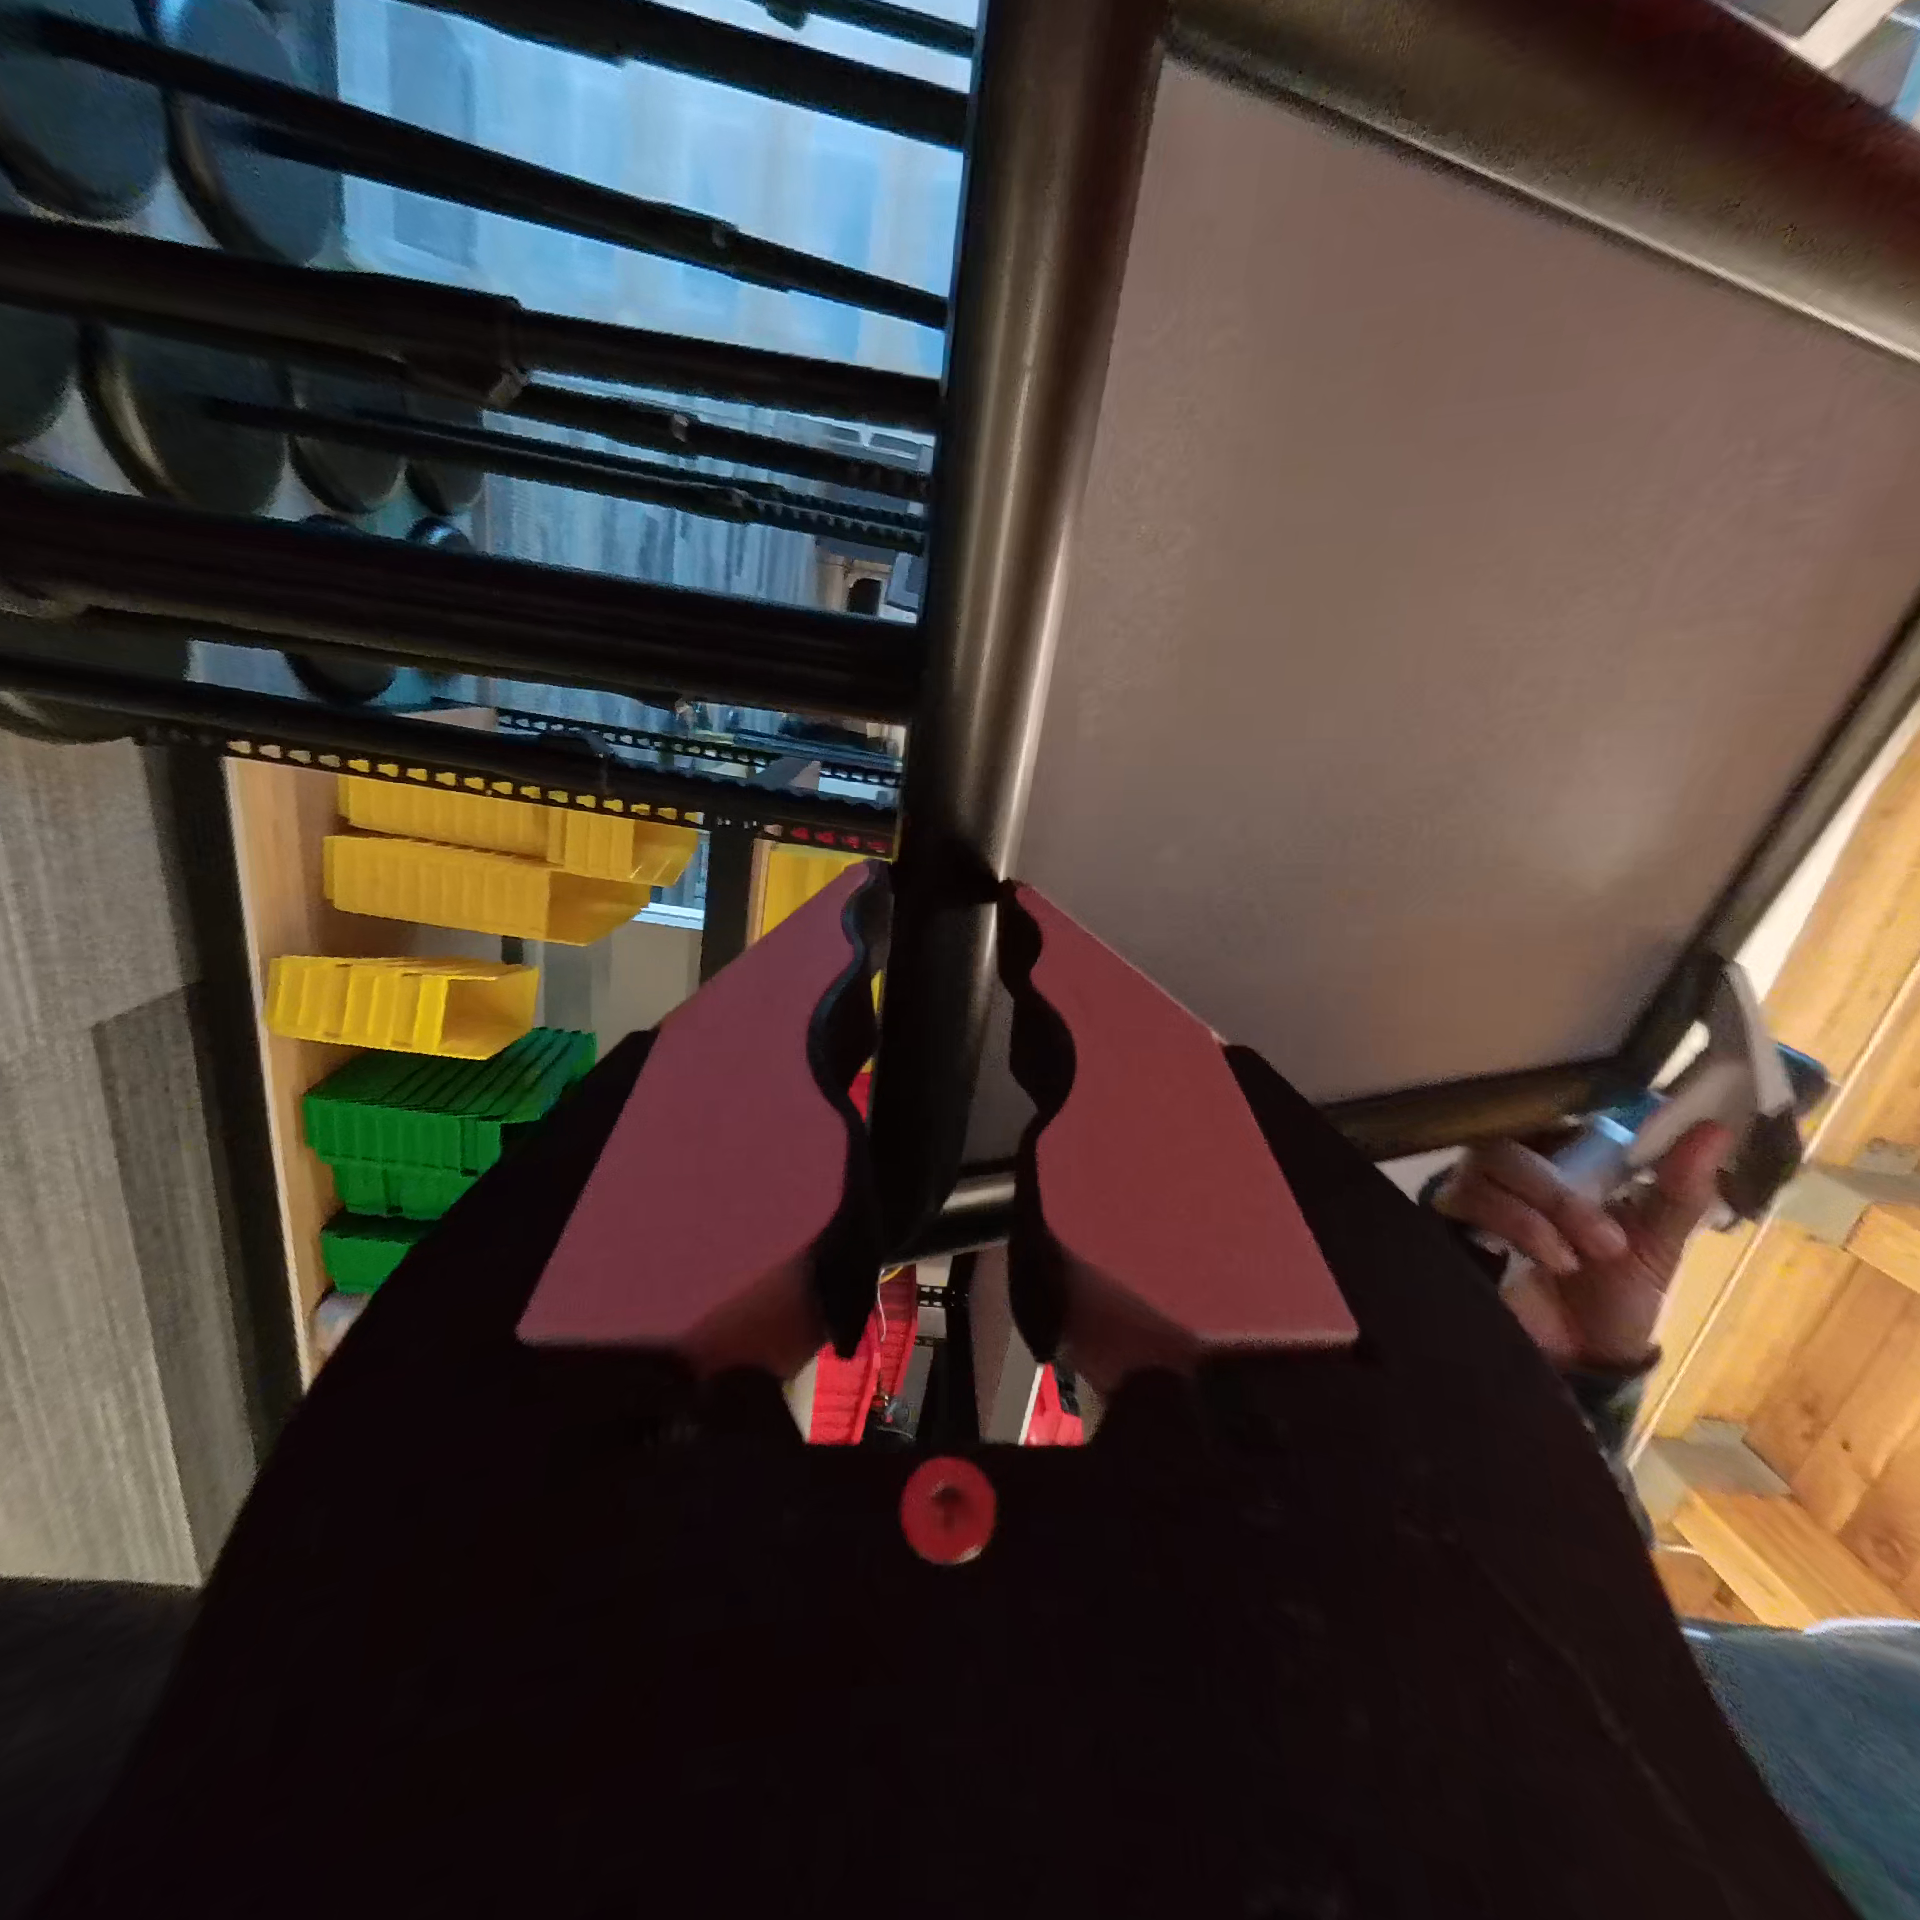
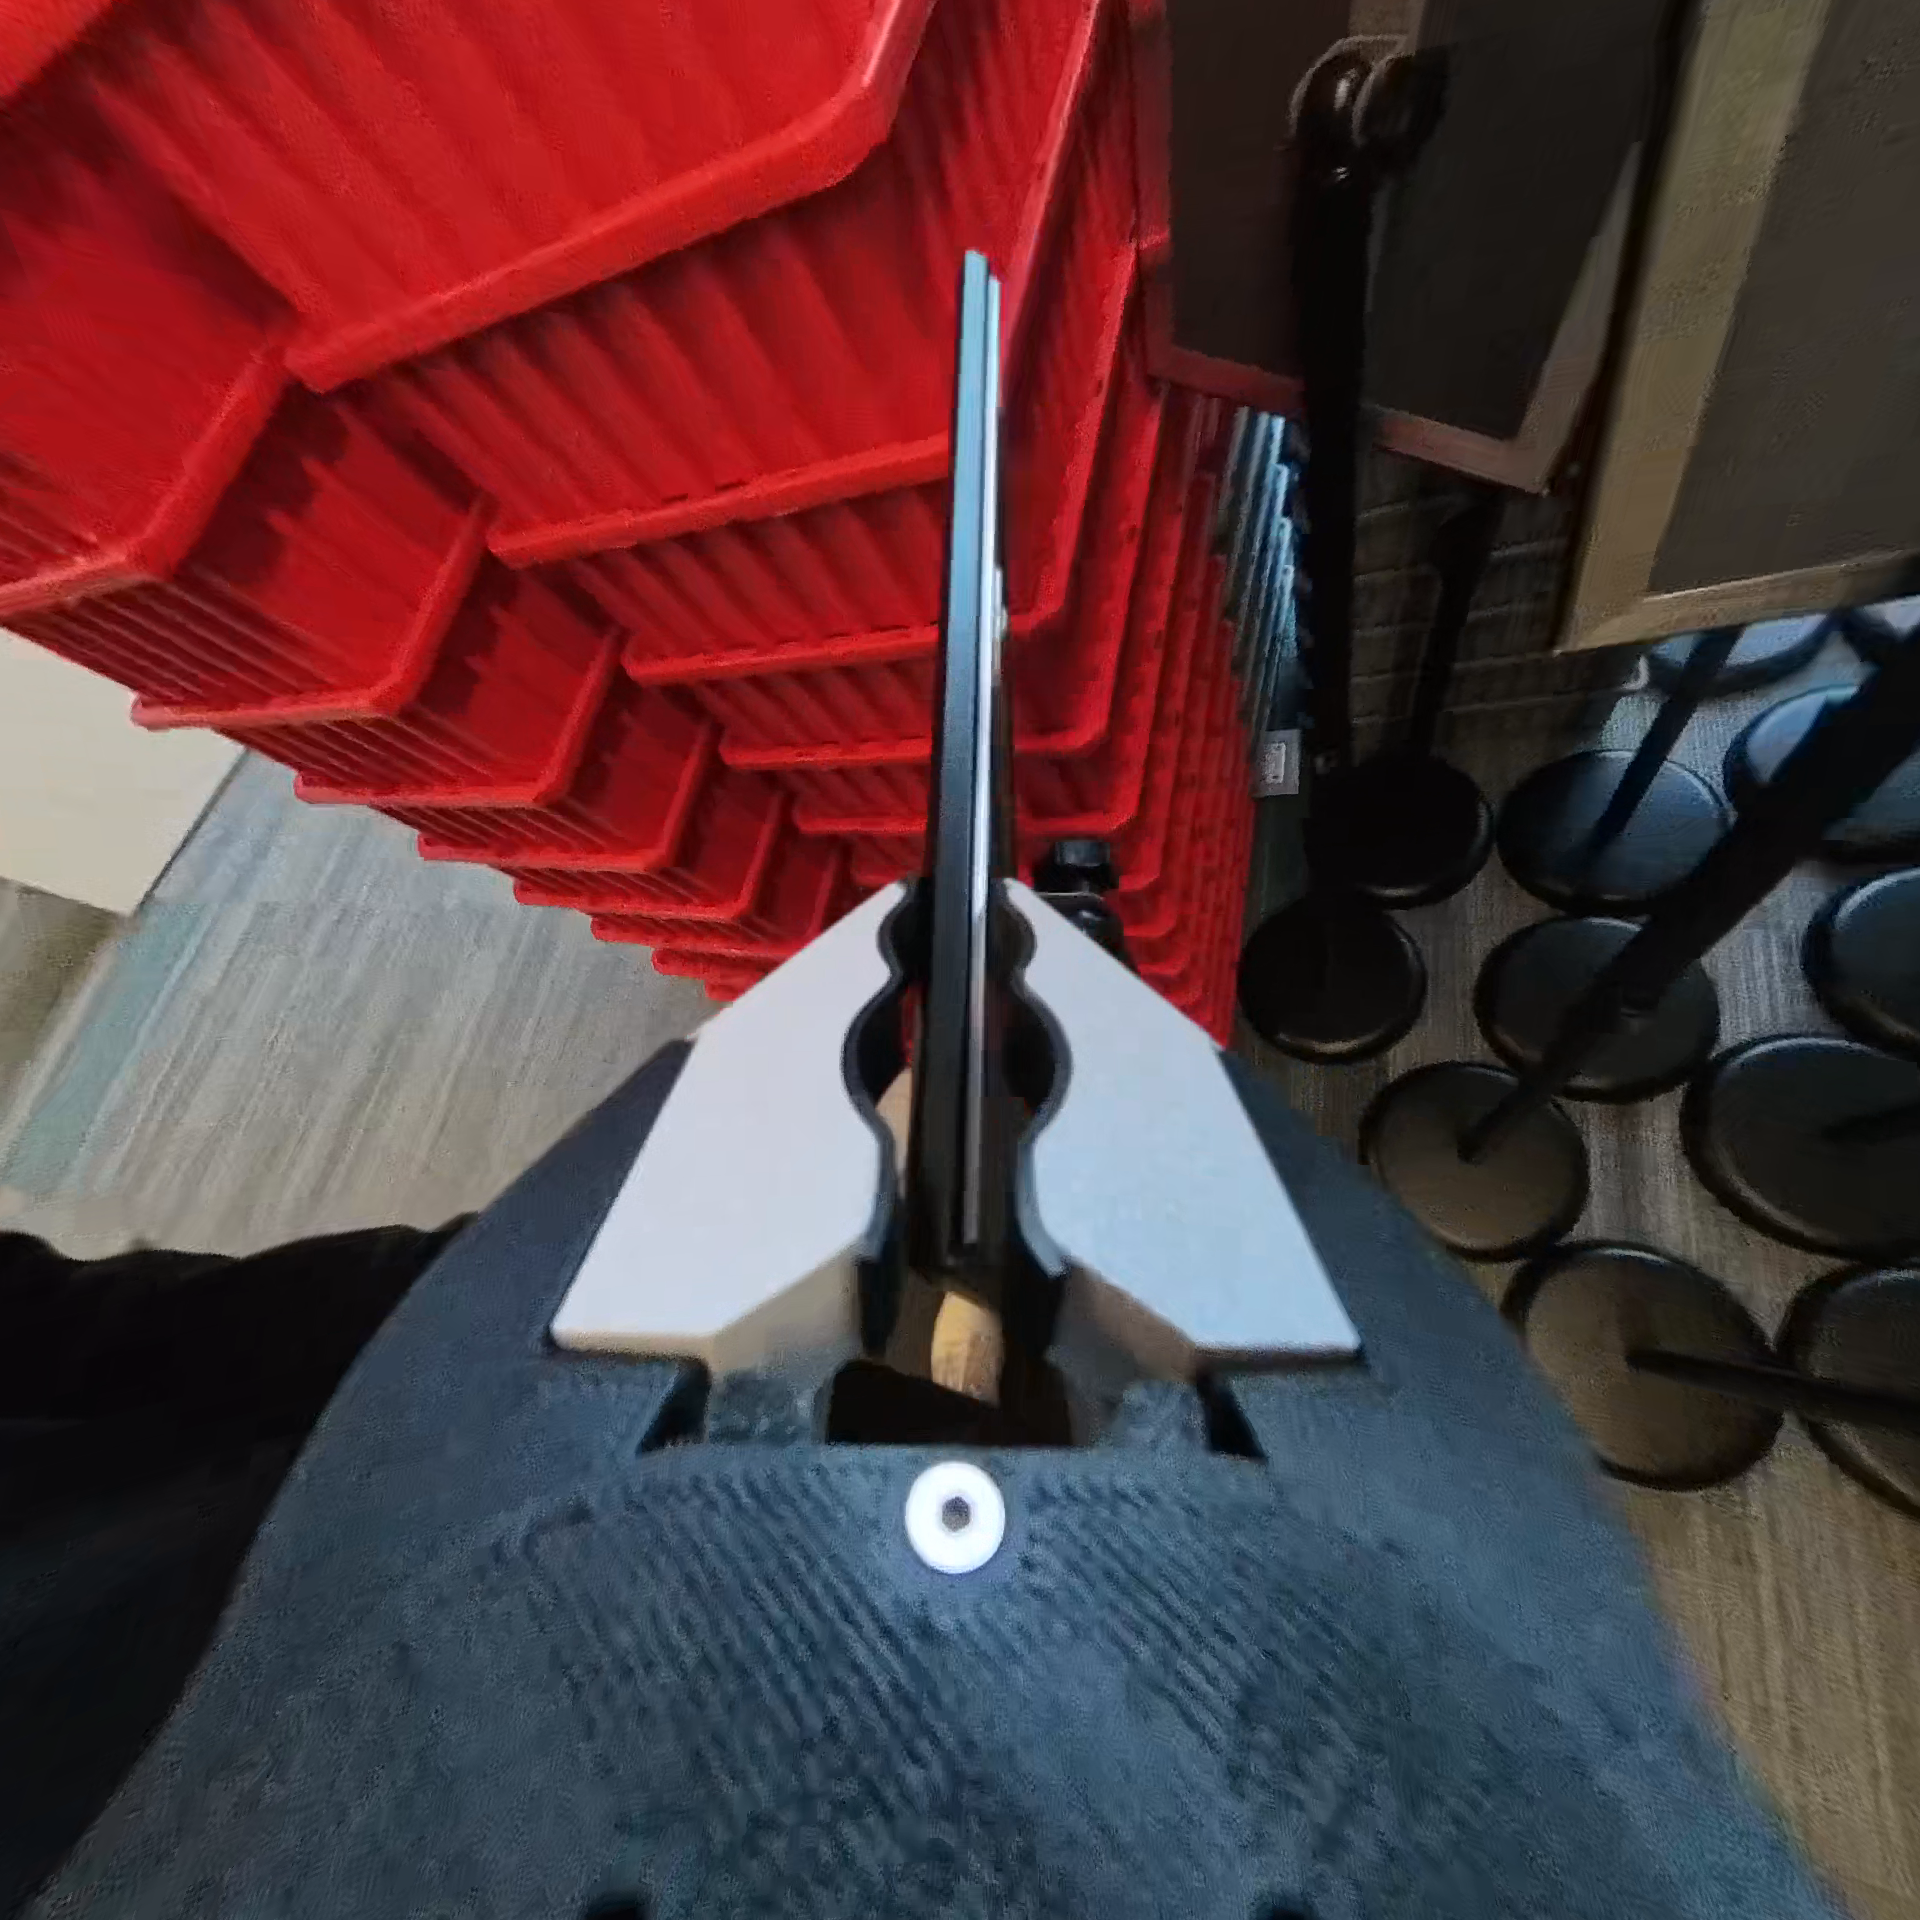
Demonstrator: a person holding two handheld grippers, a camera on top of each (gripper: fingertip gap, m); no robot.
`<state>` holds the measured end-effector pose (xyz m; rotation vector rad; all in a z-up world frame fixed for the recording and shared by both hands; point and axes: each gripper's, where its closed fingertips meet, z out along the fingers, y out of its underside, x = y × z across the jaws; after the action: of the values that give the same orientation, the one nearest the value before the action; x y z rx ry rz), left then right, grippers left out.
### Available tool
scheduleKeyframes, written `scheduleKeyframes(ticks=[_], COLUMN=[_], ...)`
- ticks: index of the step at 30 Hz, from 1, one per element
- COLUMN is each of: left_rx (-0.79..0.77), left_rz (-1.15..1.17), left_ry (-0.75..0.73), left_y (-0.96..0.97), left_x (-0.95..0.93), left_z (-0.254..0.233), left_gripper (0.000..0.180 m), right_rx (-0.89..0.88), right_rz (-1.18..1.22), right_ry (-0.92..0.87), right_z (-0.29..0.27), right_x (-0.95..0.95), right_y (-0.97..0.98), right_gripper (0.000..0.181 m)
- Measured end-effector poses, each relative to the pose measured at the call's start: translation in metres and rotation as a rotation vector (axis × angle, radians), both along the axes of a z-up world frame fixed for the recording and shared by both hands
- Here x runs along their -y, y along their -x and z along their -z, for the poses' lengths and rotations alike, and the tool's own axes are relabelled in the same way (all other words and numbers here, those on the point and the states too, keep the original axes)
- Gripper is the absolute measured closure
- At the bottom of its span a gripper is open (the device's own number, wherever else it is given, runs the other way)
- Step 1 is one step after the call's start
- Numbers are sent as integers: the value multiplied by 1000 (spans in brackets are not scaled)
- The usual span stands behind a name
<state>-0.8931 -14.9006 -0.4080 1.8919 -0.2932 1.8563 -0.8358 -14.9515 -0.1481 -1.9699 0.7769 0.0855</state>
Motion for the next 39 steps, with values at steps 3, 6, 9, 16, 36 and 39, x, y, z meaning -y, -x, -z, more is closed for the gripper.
scheduleKeyframes(ticks=[3,6,9,16,36,39], left_rx=[-58,-85,-83,-28,115,72], left_rz=[7,8,2,8,-59,-123], left_ry=[-26,-16,12,16,-25,-49], left_y=[-10,-25,-27,-8,-28,-20], left_x=[7,13,14,14,-2,-9], left_z=[10,14,13,-1,-27,-9], left_gripper=[159,155,156,167,152,124], right_rx=[70,156,132,-12,-20,-21], right_rz=[-112,-153,-93,93,66,63], right_ry=[63,130,128,16,-47,-41], right_z=[1,4,3,3,2,1], right_x=[-22,-35,-21,27,14,16], right_y=[31,44,26,-26,-13,-15], right_gripper=[165,164,167,170,166,166])
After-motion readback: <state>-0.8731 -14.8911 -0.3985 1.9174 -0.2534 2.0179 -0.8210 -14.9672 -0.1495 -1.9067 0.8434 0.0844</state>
